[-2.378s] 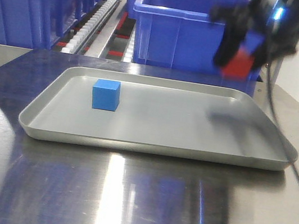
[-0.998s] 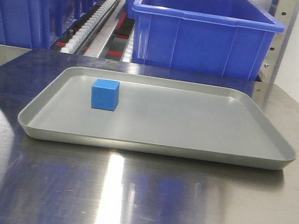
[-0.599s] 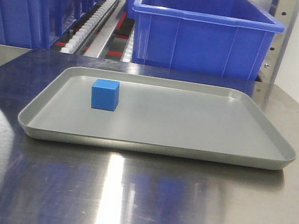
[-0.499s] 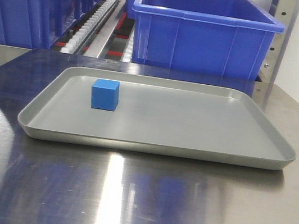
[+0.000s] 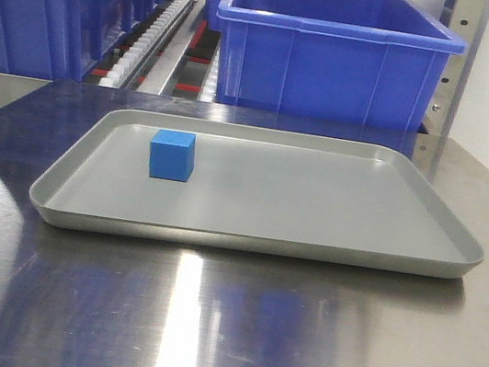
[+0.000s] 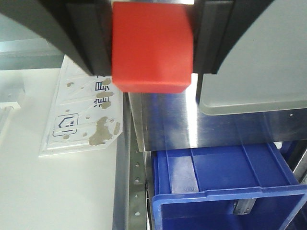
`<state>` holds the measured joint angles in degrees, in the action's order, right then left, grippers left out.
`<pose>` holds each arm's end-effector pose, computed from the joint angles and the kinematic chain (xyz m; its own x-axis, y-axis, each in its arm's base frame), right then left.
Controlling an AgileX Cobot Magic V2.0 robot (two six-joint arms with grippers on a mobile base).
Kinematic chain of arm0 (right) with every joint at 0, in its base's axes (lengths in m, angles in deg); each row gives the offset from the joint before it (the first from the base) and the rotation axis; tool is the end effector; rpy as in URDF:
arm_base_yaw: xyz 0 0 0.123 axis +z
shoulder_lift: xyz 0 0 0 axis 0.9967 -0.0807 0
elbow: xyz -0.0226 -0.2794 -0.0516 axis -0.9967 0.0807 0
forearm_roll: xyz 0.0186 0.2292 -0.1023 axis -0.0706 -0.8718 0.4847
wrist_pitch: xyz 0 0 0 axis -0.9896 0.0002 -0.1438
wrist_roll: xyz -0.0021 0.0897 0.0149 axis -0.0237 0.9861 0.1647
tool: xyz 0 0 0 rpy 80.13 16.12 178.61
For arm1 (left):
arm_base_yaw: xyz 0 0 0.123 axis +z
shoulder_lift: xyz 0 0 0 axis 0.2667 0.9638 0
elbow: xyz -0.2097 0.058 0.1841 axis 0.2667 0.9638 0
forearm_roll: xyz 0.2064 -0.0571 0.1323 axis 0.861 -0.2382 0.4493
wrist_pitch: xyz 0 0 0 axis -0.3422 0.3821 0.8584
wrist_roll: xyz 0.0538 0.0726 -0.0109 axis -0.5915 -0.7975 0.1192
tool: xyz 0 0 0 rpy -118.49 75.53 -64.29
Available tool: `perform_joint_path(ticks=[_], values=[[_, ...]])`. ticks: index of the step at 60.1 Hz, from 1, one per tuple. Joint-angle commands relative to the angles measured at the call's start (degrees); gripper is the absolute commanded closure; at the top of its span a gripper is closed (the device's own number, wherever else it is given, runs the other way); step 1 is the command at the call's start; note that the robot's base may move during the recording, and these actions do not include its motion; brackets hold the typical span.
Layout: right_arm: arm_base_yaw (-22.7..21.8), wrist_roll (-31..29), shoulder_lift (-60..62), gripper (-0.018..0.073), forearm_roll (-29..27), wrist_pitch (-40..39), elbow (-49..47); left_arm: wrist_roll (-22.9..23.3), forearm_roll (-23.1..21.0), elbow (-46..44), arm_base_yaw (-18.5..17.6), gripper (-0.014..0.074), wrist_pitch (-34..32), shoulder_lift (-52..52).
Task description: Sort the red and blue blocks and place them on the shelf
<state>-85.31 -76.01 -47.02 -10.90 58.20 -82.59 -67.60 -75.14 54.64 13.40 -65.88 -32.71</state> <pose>0.1064 0.0008 0.3233 -0.2194 0.1282 -0.9672 0.0193 0.9917 0.1271 0.0563 -0.0024 0.1968 -0.0725 -0.1058 -0.9917 0.0317 0.9936 -0.1083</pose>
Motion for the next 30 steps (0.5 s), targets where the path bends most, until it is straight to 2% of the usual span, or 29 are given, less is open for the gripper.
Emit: perform_joint_path(ticks=[1, 12, 20, 30], values=[[-0.39, -0.14, -0.04, 0.0501, 0.64, -5.42, -1.49, -0.02, -0.55, 2.24, -0.11, 0.0511, -4.52, -0.91], [-0.39, -0.14, -0.04, 0.0501, 0.64, -5.42, -1.49, -0.02, -0.55, 2.24, -0.11, 0.0511, -4.52, -0.91], [-0.39, -0.14, -0.04, 0.0501, 0.64, -5.42, -1.49, -0.02, -0.55, 1.94, -2.93, 0.0511, -4.52, 0.02], [-0.39, -0.14, -0.04, 0.0501, 0.64, -5.42, -1.49, -0.02, -0.55, -4.32, -8.53, 0.0511, -2.07, 9.77]])
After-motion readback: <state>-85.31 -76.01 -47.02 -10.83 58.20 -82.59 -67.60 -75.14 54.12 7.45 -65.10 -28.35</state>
